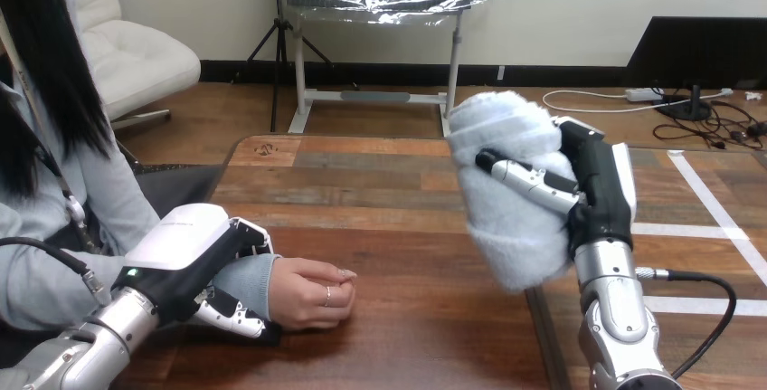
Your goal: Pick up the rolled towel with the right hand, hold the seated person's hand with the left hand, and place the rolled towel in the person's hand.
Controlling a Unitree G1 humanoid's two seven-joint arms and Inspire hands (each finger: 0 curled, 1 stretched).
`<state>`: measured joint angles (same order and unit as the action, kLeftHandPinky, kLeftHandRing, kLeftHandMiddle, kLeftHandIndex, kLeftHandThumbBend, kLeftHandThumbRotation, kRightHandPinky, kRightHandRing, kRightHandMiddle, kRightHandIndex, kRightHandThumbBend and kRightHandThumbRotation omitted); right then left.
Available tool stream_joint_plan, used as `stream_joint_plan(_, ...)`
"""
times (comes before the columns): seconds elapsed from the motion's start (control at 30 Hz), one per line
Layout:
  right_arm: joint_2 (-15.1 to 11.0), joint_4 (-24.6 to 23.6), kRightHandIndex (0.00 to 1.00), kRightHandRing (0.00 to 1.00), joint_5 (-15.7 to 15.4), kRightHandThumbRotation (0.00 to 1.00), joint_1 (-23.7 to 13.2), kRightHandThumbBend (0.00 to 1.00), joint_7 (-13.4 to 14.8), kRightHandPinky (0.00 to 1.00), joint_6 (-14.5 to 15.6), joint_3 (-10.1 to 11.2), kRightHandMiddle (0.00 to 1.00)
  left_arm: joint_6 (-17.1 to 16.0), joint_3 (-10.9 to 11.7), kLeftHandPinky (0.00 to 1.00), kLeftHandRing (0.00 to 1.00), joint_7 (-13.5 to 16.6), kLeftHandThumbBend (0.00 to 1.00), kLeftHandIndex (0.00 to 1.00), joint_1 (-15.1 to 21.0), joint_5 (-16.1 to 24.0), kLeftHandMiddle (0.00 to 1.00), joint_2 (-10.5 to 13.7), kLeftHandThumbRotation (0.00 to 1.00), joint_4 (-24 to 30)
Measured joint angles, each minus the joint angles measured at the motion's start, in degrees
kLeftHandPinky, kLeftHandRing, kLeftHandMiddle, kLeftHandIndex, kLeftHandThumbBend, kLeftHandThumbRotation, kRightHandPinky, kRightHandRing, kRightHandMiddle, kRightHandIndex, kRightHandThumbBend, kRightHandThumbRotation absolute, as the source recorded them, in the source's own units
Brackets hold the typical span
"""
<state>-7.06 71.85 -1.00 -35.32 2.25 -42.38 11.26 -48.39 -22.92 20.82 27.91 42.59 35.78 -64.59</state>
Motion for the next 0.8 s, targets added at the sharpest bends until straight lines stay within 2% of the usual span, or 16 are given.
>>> stream_joint_plan(0.43, 0.22, 1.22, 0.44, 0.32, -1.42, 0.00, 0.00, 0.79, -0.34, 0.27, 0.73, -0.83, 0.42, -0.12, 0.06, 0.29, 0.33, -0.43, 1.00, 0.41, -0.31, -0.45, 0.38, 0.08, 0.27, 3.29)
stream_joint_plan(0.8, 0.49, 1.31, 0.44, 0.33, -3.12, 0.00, 0.00, 0.78, -0.07, 0.28, 1.23, -2.41, 0.42, -0.65, 0.39, 0.30, 0.34, -0.99, 1.00, 0.41, -0.41, -1.48, 0.38, 0.05, 0.26, 6.47)
